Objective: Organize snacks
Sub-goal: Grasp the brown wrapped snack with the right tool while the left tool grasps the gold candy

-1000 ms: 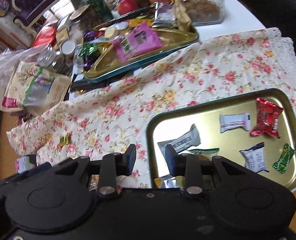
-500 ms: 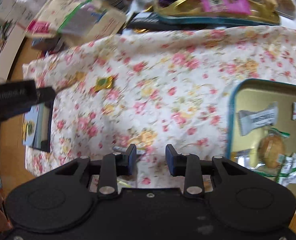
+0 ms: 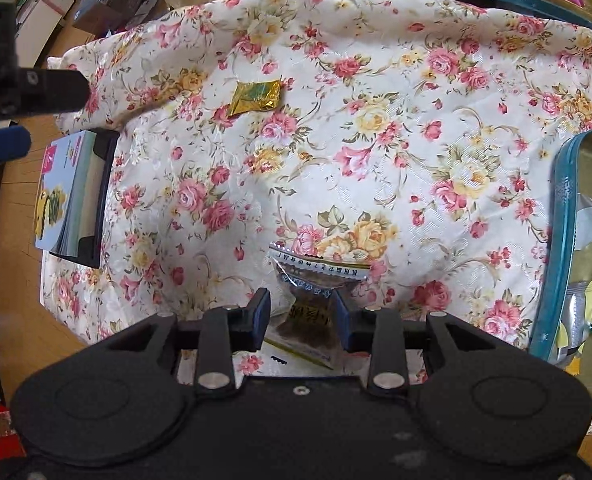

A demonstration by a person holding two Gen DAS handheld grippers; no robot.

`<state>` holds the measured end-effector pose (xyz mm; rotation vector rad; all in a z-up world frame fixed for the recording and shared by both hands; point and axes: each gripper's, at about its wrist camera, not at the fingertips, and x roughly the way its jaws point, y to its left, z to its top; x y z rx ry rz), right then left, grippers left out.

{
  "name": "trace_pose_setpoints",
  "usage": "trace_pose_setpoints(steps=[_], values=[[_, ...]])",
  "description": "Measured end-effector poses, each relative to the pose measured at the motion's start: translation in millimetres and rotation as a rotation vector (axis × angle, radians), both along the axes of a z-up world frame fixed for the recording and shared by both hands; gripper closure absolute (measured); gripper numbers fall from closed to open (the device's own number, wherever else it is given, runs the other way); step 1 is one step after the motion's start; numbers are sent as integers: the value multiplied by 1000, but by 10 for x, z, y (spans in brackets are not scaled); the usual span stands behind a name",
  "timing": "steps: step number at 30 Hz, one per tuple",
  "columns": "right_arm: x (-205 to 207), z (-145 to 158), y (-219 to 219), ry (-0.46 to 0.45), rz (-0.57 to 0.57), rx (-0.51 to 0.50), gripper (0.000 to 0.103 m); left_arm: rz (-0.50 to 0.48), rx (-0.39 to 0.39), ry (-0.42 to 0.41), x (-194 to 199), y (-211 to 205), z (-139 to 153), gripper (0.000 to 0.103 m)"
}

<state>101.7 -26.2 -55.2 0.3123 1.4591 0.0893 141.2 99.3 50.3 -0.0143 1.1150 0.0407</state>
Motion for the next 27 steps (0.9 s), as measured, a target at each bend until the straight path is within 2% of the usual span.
trace_pose_setpoints(steps=[5,13,18,22,27], values=[[-15,-128,64,11,7,-28,66,3,-5,5,1,13,-16,45],[-30,-194,181,-32,57,-77,64,1,-9,33,56,-14,-119,45],[-67,-150,157,-63,106,-93,70,4,-63,87,166,-21,-254,45],[-94,-115,57,-61,106,-79,70,10,-56,96,283,-96,-363,45],[-110,-15,-141,-62,83,-43,70,-34,-41,84,395,-263,-485,45]])
